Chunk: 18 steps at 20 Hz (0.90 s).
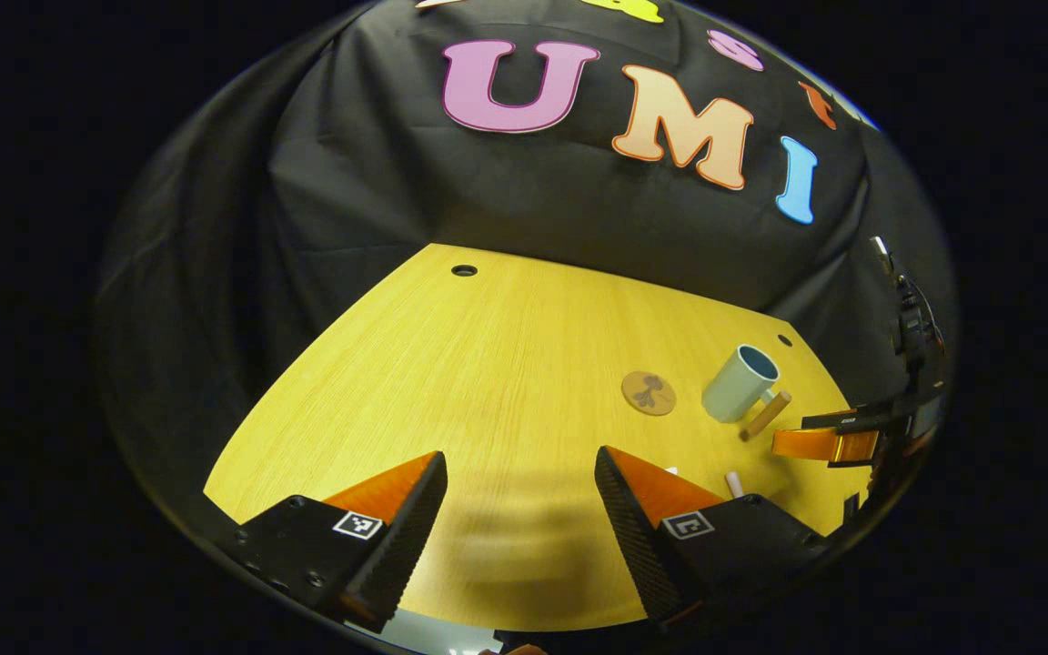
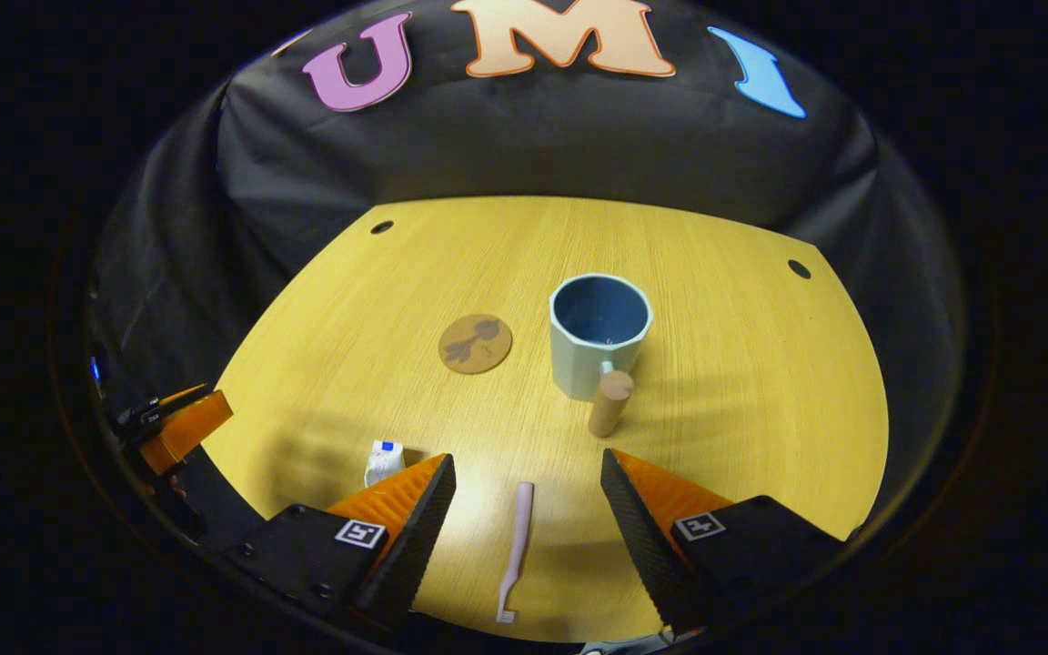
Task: Put the toothbrush and toothpaste on the desktop into the cup, then pick up the cup and place it on the coaster on the desktop.
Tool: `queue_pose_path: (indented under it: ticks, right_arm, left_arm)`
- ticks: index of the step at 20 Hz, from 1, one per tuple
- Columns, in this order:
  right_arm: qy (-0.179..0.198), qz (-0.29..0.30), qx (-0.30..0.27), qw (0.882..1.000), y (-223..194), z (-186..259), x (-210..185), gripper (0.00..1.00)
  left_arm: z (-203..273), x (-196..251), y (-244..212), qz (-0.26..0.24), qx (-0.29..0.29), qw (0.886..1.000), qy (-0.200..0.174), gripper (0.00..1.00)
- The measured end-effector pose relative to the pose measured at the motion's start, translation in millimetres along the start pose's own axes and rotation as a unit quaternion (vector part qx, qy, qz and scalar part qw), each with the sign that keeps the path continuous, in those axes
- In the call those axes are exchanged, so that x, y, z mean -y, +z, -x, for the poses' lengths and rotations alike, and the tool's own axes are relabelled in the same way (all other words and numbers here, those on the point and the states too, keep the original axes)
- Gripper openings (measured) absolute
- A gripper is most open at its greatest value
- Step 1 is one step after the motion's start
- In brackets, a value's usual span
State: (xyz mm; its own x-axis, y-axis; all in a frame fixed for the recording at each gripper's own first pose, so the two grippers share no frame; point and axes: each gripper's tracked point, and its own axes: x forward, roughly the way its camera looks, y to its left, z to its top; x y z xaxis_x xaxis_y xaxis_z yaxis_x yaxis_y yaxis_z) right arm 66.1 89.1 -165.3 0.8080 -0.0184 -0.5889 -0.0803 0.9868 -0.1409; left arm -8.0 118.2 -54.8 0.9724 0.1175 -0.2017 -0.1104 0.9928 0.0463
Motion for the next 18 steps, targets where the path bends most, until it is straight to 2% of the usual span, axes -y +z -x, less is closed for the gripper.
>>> queue_pose_path:
  ticks: [1,2,3,6,7,9,11,16,18]
  right_arm:
    - [-0.004,0.005,-0.017,1.0,-8,-7,0,0.94]
    - [-0.008,0.012,-0.037,0.999,-16,-13,0,0.99]
    - [-0.014,0.019,-0.058,0.998,-24,-17,2,0.94]
    - [-0.022,0.027,-0.108,0.994,-41,-27,2,0.94]
    - [-0.022,0.023,-0.118,0.993,-45,-32,1,0.99]
    - [-0.027,0.014,-0.139,0.99,-50,-39,2,0.98]
    - [-0.033,0.01,-0.158,0.987,-55,-45,2,0.92]
    - [-0.034,0.004,-0.195,0.98,-66,-52,0,0.55]
    - [-0.032,0.0,-0.204,0.979,-67,-53,-2,0.53]
  left_arm:
    - [0,-4,-1,-0.001,-0.003,1.0,0.002,0.95]
    - [-1,-9,-3,0.0,-0.004,1.0,0.002,0.95]
    - [-2,-12,-5,0.002,-0.007,1.0,0.001,0.95]
    - [-4,-16,-13,0.013,-0.017,1.0,0.001,0.95]
    - [-5,-16,-15,0.015,-0.021,1.0,0.0,0.95]
    - [-8,-20,-20,0.015,-0.028,0.999,0.004,0.95]
    - [-9,-24,-20,0.017,-0.031,0.999,0.007,0.95]
    - [-16,-27,-20,0.016,-0.037,0.999,0.01,0.95]
    - [-18,-26,-21,0.014,-0.042,0.999,0.008,0.95]
